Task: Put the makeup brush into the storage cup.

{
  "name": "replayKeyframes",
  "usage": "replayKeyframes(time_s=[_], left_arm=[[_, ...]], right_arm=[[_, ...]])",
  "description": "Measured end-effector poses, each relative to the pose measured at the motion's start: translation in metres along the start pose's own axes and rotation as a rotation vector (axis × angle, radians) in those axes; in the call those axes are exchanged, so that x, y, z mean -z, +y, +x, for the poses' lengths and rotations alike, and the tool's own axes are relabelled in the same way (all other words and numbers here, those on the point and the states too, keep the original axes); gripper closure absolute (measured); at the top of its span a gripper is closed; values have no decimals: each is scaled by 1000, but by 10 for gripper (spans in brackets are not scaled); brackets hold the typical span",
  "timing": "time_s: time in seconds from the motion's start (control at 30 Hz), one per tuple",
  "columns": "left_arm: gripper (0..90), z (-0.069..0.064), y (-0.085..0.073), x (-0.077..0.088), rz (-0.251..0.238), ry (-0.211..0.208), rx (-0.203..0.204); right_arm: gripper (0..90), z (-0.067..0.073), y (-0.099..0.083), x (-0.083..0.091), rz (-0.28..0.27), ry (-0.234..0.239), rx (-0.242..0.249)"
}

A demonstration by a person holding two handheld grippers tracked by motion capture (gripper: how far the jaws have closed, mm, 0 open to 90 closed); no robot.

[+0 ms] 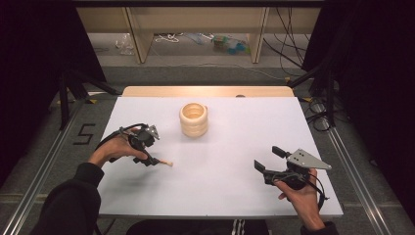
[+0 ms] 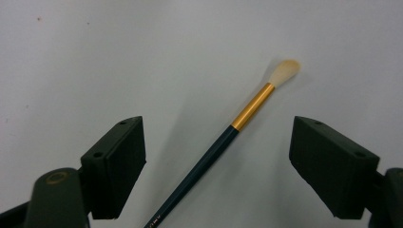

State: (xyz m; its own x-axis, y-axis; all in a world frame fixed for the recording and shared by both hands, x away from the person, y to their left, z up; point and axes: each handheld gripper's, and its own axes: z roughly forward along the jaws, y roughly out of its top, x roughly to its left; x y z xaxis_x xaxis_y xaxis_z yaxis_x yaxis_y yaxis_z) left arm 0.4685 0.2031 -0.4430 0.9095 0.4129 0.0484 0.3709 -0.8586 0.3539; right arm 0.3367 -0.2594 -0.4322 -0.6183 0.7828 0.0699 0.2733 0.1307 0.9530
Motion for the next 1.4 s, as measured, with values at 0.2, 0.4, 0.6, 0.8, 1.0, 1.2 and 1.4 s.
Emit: replayKeyframes(time_s=[0.2, 0.4, 0.6, 0.8, 1.0, 1.2, 1.4], left_arm=[[230, 1, 0, -4, 34, -14, -36], [241, 3, 4, -8, 74, -9, -61], [262, 4, 3, -12, 111, -11, -72], [309, 5, 3, -12, 101, -11, -72], [354, 3, 5, -14, 123, -16, -92], [404, 3, 6, -16, 136, -25, -102], [454, 3, 7, -17, 147, -31, -119]], right_arm=[[169, 0, 0, 0, -8, 5, -1], [171, 0, 1, 1, 12, -4, 11], [174, 0, 0, -1, -8, 9, 2], [176, 0, 0, -1, -5, 7, 5], [176, 0, 0, -1, -6, 10, 1], [177, 0, 0, -1, -6, 11, 1], [178, 1, 0, -1, -6, 13, 1]])
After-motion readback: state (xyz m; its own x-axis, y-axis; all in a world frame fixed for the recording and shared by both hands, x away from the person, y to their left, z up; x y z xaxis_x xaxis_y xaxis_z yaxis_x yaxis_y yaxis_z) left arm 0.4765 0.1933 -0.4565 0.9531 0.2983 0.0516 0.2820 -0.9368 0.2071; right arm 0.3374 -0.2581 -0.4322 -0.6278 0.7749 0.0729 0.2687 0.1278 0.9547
